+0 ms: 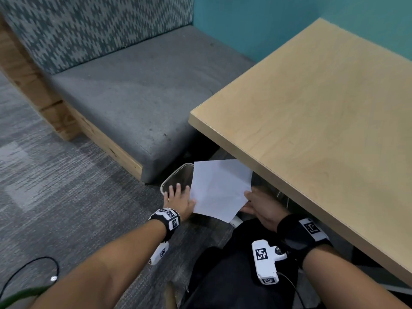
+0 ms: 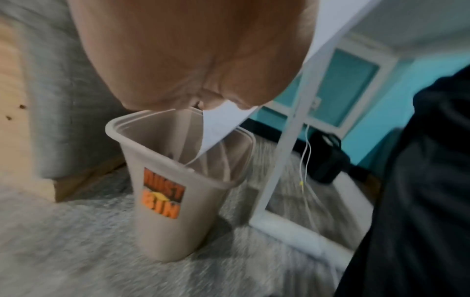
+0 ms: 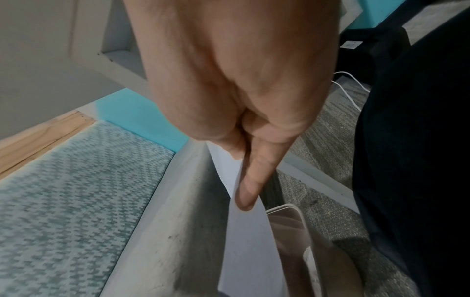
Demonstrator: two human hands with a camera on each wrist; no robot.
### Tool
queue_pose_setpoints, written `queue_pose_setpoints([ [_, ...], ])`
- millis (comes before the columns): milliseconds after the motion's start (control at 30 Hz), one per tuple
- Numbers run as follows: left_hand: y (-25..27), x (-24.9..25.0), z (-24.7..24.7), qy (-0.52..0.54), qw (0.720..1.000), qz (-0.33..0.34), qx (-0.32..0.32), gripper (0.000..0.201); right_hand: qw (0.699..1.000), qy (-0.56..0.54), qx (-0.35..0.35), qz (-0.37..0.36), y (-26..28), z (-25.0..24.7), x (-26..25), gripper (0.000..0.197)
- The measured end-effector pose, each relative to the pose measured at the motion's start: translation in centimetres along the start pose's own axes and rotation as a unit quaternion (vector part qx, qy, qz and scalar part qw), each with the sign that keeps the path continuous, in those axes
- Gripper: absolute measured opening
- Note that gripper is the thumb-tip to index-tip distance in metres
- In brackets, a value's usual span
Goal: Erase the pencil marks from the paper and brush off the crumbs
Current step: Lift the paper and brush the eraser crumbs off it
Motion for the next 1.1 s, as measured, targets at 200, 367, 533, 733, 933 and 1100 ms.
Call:
queue_pose_setpoints([
  [200,7.9,10.8,-5.2,0.147,0.939,0.300,0.077,0.064,1.000,0.002,-0.005,0.000,-0.4,0.0,0.5,0.037],
  [367,8.6,13.1,-5.2,0.190,0.919,0.341,0.060,0.050,0.999,-0.008,-0.040,-0.022,-0.1,0.4,0.1,0.034],
  [533,1.6,4.6,-1.2,0.048,0.984,0.166,0.038,0.070,0.999,-0.037,-0.027,0.004,0.0,-0.5,0.7,0.034],
  [733,0.6,2.1,-3.3,0.054,0.996,0.055,0.042,0.072,0.999,-0.046,-0.015,0.006,0.2,-1.4,1.2,0.034],
  [933,9.2,14.6,-6.7,0.154,0.896,0.401,0.116,0.060,0.998,-0.029,-0.047,-0.030,0.2,0.1,0.2,0.034],
  [1100,6.7,10.7,-4.6,0.168,0.934,0.300,0.099,0.066,0.997,-0.071,-0.035,-0.021,0.3,-0.4,0.0,0.034],
])
Point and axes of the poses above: each hand's wrist, its own y-axis away from the middle knuckle, its own z-axis out of the palm, x = y × z, the point moved 2 cm from there along -y, towards the middle knuckle, and after that the axes turned 2 degrees about -y, right-handed, at the moved point
